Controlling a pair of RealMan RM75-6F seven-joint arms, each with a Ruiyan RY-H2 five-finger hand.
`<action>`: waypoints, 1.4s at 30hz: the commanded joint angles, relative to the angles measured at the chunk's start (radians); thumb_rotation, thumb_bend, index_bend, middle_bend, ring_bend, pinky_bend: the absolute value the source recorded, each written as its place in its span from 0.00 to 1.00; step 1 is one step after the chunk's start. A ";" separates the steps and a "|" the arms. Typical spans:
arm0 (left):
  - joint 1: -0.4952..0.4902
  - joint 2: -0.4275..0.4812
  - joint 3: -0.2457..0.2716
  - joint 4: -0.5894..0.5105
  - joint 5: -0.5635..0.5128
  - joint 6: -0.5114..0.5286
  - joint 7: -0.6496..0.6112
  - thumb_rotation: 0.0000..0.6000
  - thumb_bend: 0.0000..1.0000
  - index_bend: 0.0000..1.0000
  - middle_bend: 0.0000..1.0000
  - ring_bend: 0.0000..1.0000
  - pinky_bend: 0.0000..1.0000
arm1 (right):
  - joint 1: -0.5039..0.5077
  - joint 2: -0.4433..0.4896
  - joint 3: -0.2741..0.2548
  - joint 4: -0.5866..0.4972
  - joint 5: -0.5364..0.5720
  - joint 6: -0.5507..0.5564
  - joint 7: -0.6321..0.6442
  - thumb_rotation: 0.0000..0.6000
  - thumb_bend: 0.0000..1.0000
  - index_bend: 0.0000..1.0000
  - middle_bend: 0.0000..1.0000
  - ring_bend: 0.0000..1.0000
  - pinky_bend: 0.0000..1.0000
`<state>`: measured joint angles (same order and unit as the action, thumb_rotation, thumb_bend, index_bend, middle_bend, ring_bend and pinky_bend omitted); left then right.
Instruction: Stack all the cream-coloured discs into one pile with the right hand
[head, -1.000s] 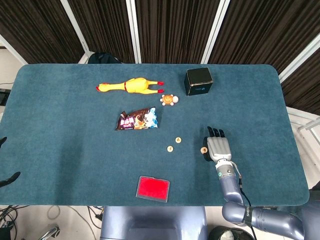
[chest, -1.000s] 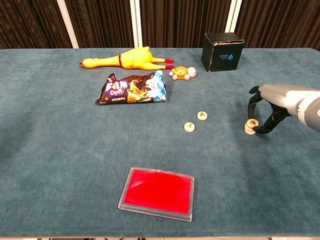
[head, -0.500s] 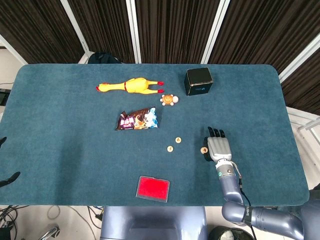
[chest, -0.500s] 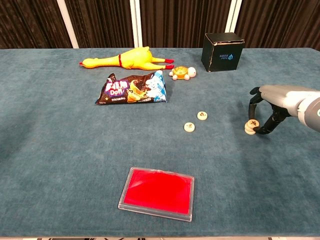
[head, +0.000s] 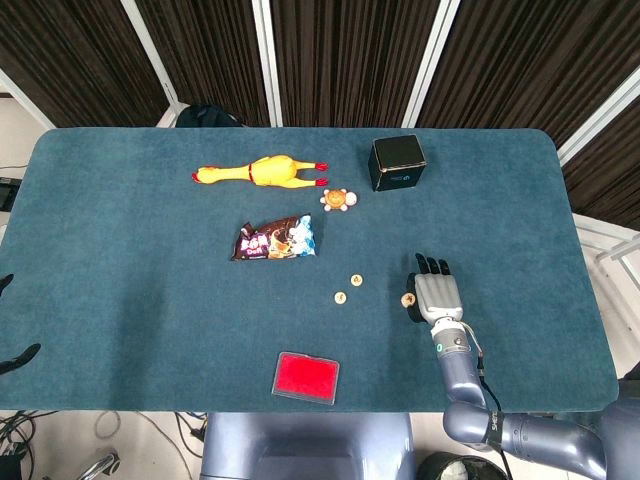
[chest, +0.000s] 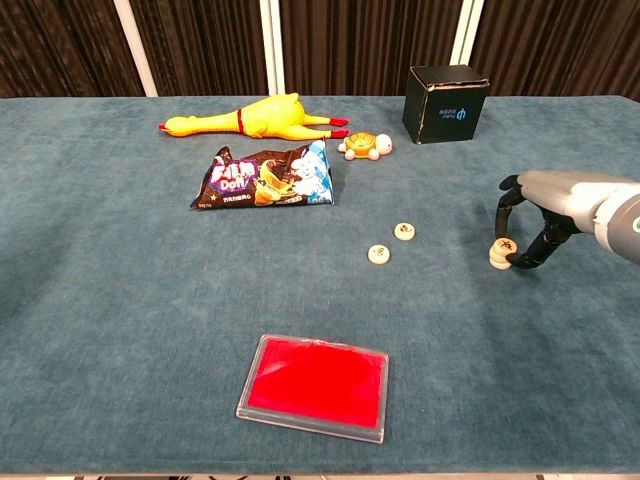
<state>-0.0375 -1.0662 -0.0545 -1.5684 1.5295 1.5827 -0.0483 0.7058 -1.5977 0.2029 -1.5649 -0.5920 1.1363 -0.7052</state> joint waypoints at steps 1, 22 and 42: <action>0.000 0.000 0.000 0.000 0.000 0.000 0.001 1.00 0.10 0.12 0.00 0.00 0.03 | 0.001 0.001 -0.001 -0.002 0.001 0.000 -0.001 1.00 0.41 0.44 0.00 0.00 0.00; 0.001 0.001 -0.001 -0.007 -0.003 -0.001 -0.006 1.00 0.10 0.12 0.00 0.00 0.03 | 0.057 0.005 0.042 -0.091 -0.003 0.053 -0.067 1.00 0.41 0.39 0.00 0.00 0.00; 0.001 0.006 -0.003 -0.011 -0.010 -0.006 -0.027 1.00 0.10 0.12 0.00 0.00 0.03 | 0.211 -0.190 0.126 0.126 0.179 0.030 -0.161 1.00 0.35 0.38 0.00 0.00 0.00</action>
<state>-0.0369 -1.0606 -0.0578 -1.5797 1.5191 1.5767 -0.0753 0.9082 -1.7716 0.3265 -1.4557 -0.4185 1.1705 -0.8671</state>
